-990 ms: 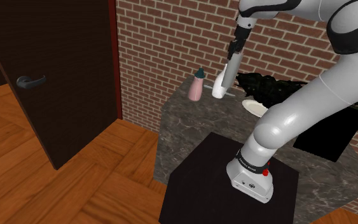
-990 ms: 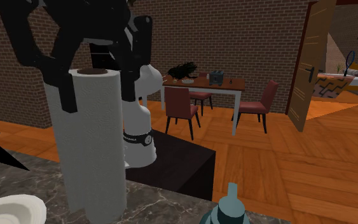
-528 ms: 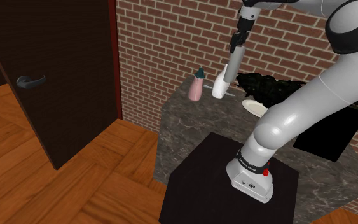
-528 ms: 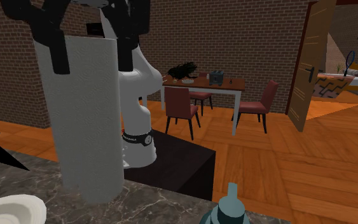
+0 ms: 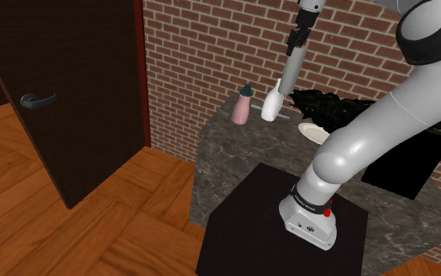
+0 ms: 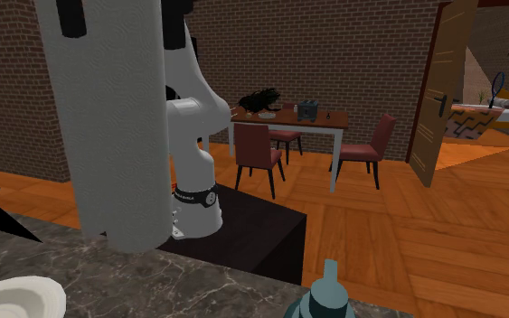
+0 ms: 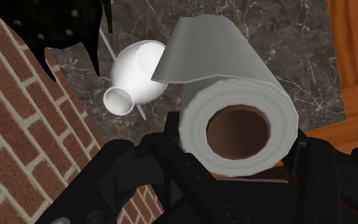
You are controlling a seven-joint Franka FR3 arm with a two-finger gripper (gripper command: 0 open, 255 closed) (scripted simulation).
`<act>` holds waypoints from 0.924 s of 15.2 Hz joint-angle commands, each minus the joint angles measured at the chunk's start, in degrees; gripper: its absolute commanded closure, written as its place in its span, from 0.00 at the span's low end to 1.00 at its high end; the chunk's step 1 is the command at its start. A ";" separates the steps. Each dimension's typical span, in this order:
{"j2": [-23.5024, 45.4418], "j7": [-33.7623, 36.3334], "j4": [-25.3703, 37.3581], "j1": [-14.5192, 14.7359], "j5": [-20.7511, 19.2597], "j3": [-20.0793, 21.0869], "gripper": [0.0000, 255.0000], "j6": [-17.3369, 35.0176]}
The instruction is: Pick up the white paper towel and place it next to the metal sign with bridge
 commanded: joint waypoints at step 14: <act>5.88 -2.75 17.26 0.71 2.85 -1.22 1.00 -11.95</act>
